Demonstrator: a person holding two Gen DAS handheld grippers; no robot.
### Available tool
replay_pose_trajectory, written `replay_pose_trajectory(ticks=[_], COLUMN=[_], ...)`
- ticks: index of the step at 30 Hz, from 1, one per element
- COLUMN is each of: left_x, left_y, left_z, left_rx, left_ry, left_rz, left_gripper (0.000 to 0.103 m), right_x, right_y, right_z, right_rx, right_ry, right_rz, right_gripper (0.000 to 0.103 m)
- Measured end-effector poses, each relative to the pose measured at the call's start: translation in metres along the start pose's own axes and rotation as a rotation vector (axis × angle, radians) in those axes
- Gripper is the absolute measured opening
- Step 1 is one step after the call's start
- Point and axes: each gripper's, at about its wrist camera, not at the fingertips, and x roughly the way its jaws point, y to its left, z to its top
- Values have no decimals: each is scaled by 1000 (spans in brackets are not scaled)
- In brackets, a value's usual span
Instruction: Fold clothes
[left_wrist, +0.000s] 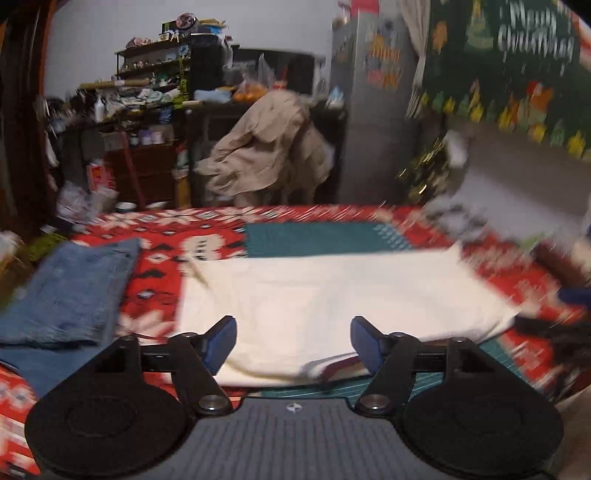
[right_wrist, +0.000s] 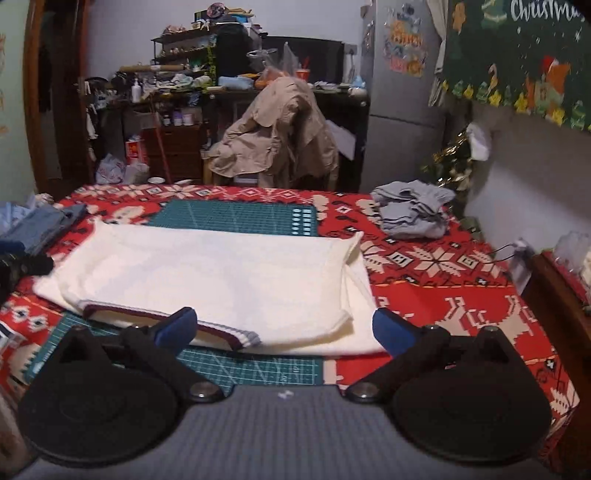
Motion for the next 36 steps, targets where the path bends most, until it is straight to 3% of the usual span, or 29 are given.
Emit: replay_pose_trajectory(ticks=[6,8,10,11,12,13,15,19,23,25,27,33,36], left_x=[18,24,29,32,36,38,39,41,48,53,59,56,53], left_y=[4,9,12,11,11,9,5,2,13,20,25,26,26], left_z=[-6,-7,-12,-13,-14,-15,-18,-19,-19,-21,-24,-31,-32], left_rx=[-54,-91,-121,-121,-120,-112,-87,-60,-115,-144,-158,-122,-116], left_ry=[15,20,24,32,41,47,50,38,37,58,96,107,106], left_rz=[28,29,32,30,27,21,5,4,10,24,48,82,94], left_gripper=[78,71,59,47,36,32,27,27,26,20,11,10,10], right_x=[13,18,23,25,28,31,39,47,59,68,73,74,78], right_y=[-1,0,1,1,2,2,0,1,2,1,0,-2,-18], right_z=[-17,-19,-21,-22,-23,-24,-26,-26,-24,-26,-28,-32,-31], right_rx=[29,31,31,32,32,32,52,63,85,114,128,108,165], right_ry=[-14,-5,5,10,14,19,41,11,13,43,54,64,64], right_rz=[-42,-28,-13,-6,1,8,32,24,38,45,45,-13,-62], right_gripper=[102,99,77,70,54,35,22,21,20,14,14,12,13])
